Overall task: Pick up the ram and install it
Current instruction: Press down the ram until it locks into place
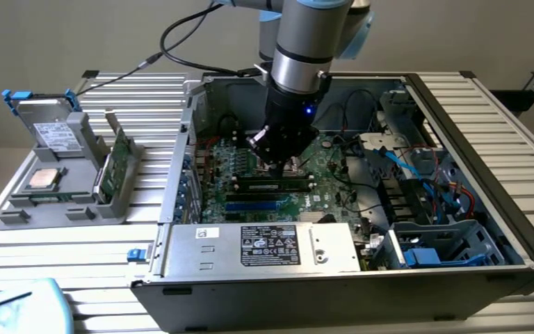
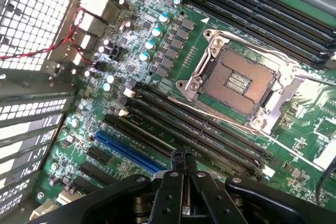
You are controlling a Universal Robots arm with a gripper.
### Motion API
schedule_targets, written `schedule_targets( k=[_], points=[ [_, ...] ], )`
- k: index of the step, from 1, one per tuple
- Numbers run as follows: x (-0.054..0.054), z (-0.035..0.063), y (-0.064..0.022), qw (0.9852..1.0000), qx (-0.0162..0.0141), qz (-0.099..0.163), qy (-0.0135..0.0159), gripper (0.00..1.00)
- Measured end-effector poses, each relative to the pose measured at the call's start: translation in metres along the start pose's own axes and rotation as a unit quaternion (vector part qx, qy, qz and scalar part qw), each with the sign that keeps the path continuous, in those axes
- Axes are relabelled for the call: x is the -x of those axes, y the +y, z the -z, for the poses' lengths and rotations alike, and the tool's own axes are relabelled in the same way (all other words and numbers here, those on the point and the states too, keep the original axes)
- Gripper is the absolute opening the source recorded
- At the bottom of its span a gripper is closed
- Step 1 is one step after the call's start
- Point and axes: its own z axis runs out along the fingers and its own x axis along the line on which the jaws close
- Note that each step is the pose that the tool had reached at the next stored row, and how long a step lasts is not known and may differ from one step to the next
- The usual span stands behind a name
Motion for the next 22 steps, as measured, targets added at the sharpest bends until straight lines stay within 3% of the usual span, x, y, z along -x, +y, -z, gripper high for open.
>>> schedule_targets(
  k=[3,10,13,18,22],
  points=[
    [0.0001,0.0,-0.0001,0.9999,0.0008,-0.016,-0.002,0.11],
    [0.0001,-0.0003,0.0,0.9986,-0.0023,-0.05,-0.0155,0.11],
    [0.0001,-0.0008,0.0,0.9976,-0.0038,-0.066,-0.0199,0.11],
    [0.0006,-0.0042,0.0,0.995,-0.0029,-0.097,-0.0222,0.11],
    [0.0009,-0.007,0.0,0.992,-0.0001,-0.124,-0.0225,0.11]
  ],
)
